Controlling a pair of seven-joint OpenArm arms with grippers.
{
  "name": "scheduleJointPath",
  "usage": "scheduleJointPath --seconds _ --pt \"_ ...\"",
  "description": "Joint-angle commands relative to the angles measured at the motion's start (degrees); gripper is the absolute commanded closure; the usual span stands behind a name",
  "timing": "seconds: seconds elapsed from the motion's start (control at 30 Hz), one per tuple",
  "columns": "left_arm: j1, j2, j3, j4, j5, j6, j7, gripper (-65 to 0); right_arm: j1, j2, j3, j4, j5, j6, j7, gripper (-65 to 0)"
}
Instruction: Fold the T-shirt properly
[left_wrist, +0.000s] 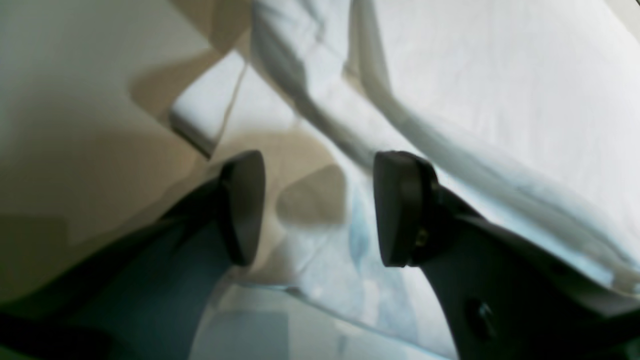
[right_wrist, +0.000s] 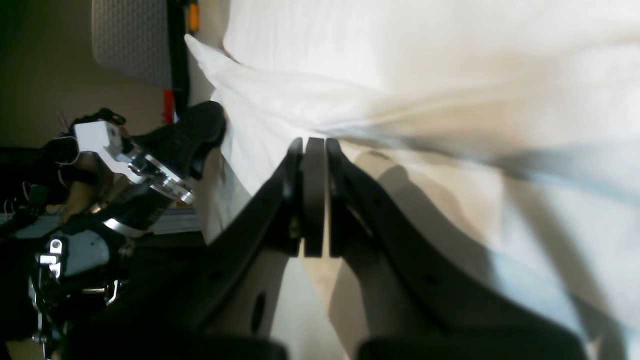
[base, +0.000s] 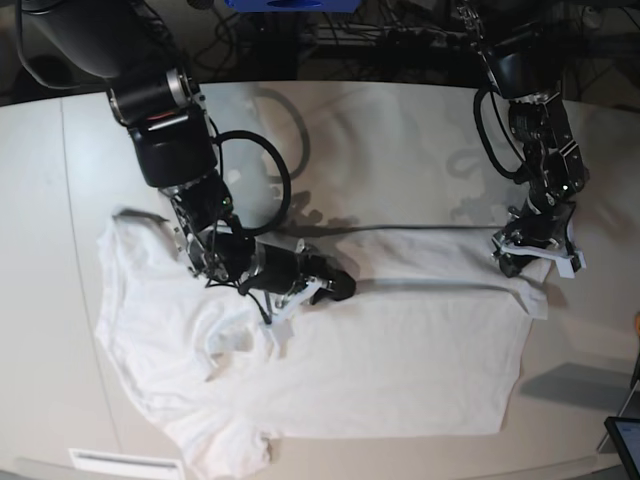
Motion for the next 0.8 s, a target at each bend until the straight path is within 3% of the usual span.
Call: scheduleJointPath --seconds 0.0,0.2,0.37,0.47,0.6,0.77 --pt "-1.0 -1.0 -0.1 0.6 -0.3 -0.4 -1.2 -34.1 1.0 -0.5 0.0 0.2 0.6 0.0 1.0 -0.1" --pt "-1.0 -0.7 -0.1 -0.1 7.3 -0.4 -1.3 -34.1 3.6 -0.1 0.0 0.1 0.6 -0.1 0.4 -0.1" --pt "-0.9 -0.7 -0.8 0.6 9.7 -0.4 -1.3 -34.1 3.5 0.0 1.4 3.3 0.7 -0.8 -6.7 -0.1" --pt "-0.6 -0.8 -0.8 3.7 10.0 -0.4 -1.3 -34.1 1.2 0.1 2.0 11.1 0.4 -6.2 -8.1 -0.1" --pt "-0.4 -0.9 -0.2 8.6 10.3 -0.4 -1.3 -33.9 -0.4 4.2 -0.4 24.5 0.3 -16.8 -8.3 -0.1" --pt "0.7 -1.9 0.0 11.4 13.5 -0.4 -1.3 -33.9 -2.0 15.5 -12.4 36.1 0.3 -31.6 -7.8 -0.1"
